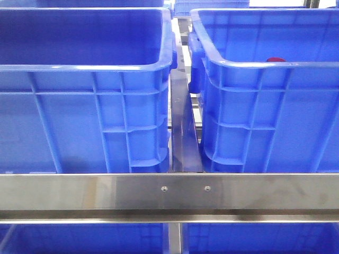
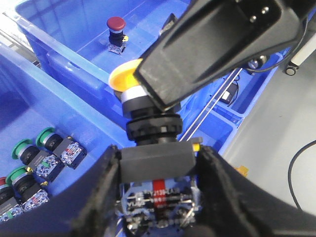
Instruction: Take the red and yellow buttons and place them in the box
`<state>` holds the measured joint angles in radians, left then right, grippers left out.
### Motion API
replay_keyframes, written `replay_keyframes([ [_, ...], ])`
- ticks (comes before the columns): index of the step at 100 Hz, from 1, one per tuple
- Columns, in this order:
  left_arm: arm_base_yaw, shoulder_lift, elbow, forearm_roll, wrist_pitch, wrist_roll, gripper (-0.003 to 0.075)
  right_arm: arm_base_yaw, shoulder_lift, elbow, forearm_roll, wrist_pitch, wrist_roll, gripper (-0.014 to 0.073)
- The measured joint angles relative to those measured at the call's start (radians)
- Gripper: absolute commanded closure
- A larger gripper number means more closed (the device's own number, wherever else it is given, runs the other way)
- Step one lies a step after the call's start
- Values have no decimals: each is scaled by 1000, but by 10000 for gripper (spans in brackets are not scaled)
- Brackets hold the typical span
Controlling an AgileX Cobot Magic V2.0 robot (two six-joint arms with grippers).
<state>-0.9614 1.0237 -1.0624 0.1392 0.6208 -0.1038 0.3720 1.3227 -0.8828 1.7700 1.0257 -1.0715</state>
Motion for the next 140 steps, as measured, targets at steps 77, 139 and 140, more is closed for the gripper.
replay_keyframes([
  [77,132,-47,0,0,25,-37,152,-12,0,-2,-1,-65,-113,389],
  [139,540,-294,86,141,143,-178,152,-202,0,-4,-1,-73,-157,389],
  [140,547,-297,89,144,145,-179,152,-202,0,-4,-1,-73,-157,389],
])
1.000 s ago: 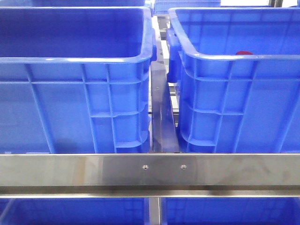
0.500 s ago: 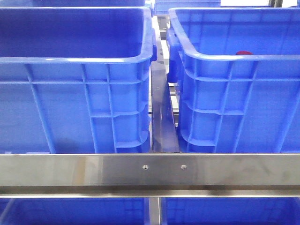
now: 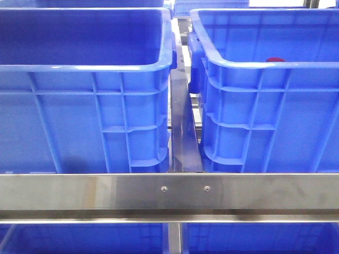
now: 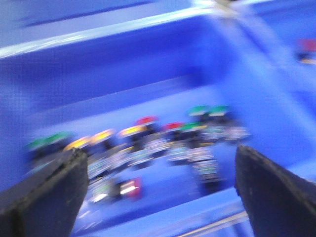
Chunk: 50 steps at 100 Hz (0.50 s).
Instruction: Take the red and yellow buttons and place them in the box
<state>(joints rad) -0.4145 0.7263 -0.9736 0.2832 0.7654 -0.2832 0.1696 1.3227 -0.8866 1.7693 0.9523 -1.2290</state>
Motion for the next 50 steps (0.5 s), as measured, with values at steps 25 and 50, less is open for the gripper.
replay_keyframes([
  [25,176,-106,95,5,31,-16,152,0,0,0,0,4,-18,389],
  [50,201,-201,201,-18,45,-17,176,-3,0,0,0,4,-54,389],
])
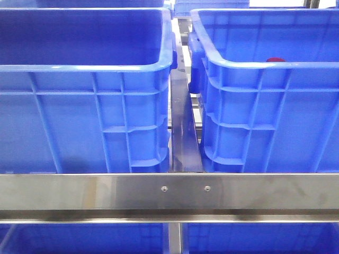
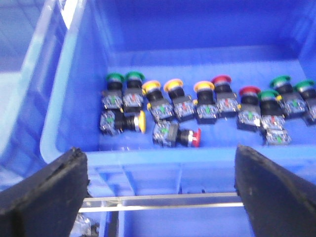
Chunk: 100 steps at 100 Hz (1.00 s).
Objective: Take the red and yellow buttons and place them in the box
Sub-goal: 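Lower the yellow button beside the red one with the right gripper and release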
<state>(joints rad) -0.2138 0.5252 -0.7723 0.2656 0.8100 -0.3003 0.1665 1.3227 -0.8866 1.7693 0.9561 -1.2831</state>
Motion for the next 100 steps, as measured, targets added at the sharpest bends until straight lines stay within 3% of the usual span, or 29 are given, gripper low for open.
replay_keyframes([
  [11,0,-30,23,-4,7,0,293,-32,0,0,0,0,-15,389],
  [36,0,-45,29,-4,7,0,743,-210,-23,-18,-2,-29,-77,389],
  [60,0,-45,30,-4,1,-2,739,-355,-47,-51,2,-236,-186,389],
  [81,0,-45,30,-4,-4,-2,739,-368,-39,-53,17,-583,-392,389],
  [100,0,-45,30,-4,-10,-2,739,-369,66,-88,33,-718,-565,389],
])
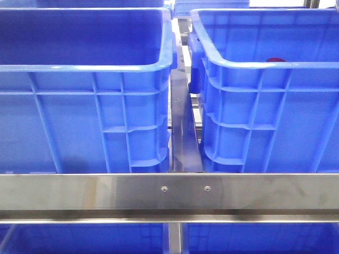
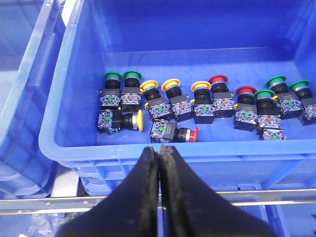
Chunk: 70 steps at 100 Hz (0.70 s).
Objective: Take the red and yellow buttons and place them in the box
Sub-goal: 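Lower the yellow button beside the red one with the right gripper and release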
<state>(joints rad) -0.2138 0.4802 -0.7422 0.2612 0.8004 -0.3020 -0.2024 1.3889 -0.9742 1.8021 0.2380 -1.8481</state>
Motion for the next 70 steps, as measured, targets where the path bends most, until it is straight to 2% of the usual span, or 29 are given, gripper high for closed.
replay_keyframes([
  [38,0,0,0,0,-4,0,739,0,307,-137,10,-41,-49,389],
  [70,0,0,0,0,-4,0,739,0,440,-229,10,-41,-49,389],
])
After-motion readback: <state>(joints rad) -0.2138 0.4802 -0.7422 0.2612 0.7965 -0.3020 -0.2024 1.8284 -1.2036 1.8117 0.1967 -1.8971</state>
